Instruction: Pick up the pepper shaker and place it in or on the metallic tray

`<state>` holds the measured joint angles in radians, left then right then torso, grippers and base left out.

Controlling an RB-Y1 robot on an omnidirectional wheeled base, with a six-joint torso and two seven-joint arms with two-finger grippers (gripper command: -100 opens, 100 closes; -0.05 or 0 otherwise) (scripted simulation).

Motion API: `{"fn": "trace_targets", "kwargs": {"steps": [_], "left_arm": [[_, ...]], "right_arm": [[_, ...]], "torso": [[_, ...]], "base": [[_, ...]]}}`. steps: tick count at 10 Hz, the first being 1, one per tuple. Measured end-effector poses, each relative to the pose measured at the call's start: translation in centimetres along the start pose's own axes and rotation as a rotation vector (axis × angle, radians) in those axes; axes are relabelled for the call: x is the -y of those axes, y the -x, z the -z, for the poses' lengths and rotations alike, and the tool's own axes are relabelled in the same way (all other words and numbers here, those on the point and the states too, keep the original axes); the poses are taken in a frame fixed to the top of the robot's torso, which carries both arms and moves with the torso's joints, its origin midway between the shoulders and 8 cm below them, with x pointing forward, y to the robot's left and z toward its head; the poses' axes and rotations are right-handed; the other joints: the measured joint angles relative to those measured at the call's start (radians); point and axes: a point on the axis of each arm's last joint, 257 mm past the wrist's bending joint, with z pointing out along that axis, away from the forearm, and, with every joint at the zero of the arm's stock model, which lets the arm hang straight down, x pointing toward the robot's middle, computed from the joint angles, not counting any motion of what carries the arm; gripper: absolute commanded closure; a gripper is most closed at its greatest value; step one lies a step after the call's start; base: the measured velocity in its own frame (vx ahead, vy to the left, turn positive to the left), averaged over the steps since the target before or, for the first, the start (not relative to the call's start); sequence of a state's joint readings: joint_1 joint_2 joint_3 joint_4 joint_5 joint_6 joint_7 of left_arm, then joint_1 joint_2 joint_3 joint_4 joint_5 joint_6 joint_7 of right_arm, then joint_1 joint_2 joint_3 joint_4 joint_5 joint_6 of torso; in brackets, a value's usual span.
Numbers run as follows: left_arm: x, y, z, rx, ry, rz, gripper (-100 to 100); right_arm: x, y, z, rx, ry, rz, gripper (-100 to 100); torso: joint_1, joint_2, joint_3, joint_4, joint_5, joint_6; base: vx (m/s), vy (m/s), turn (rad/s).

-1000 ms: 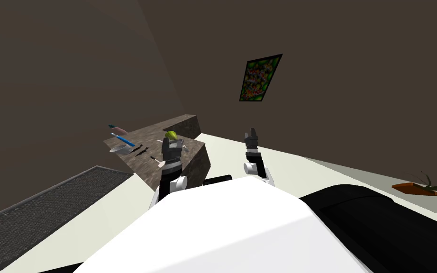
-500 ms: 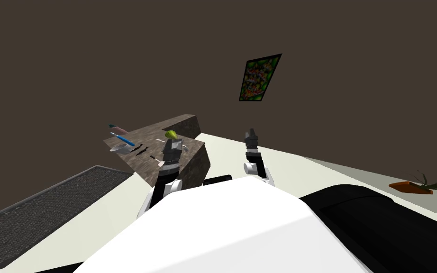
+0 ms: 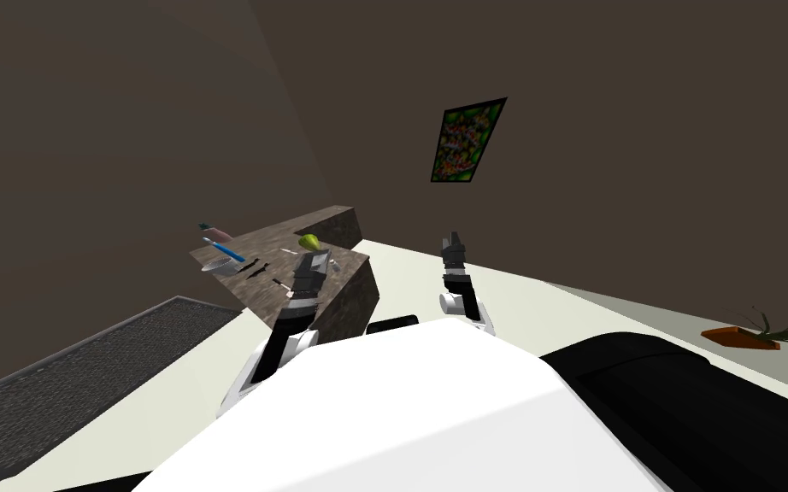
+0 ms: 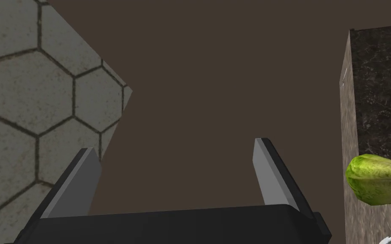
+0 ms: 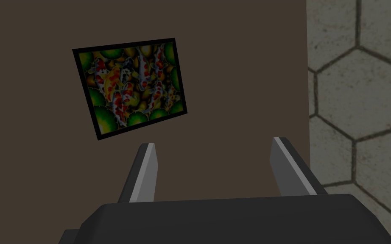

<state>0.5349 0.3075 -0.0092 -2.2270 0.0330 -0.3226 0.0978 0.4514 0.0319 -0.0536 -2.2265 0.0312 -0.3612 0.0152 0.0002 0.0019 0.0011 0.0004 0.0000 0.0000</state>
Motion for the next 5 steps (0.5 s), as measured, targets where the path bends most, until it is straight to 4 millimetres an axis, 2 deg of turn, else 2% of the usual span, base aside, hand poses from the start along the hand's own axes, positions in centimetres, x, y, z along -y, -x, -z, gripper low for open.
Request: {"fn": "trace_targets", "kwargs": {"steps": [5], "left_arm": [[-2.1,0.7,1.1,-0.073,0.110,-0.050,-100]], "right_arm": [[0.0,0.0,0.0,0.000,0.000,0.000,0]], "torso": [[0.000,-0.001,0.000,0.000,0.000,0.000]], "base": [[-0.022,-0.006,0.010]]}}
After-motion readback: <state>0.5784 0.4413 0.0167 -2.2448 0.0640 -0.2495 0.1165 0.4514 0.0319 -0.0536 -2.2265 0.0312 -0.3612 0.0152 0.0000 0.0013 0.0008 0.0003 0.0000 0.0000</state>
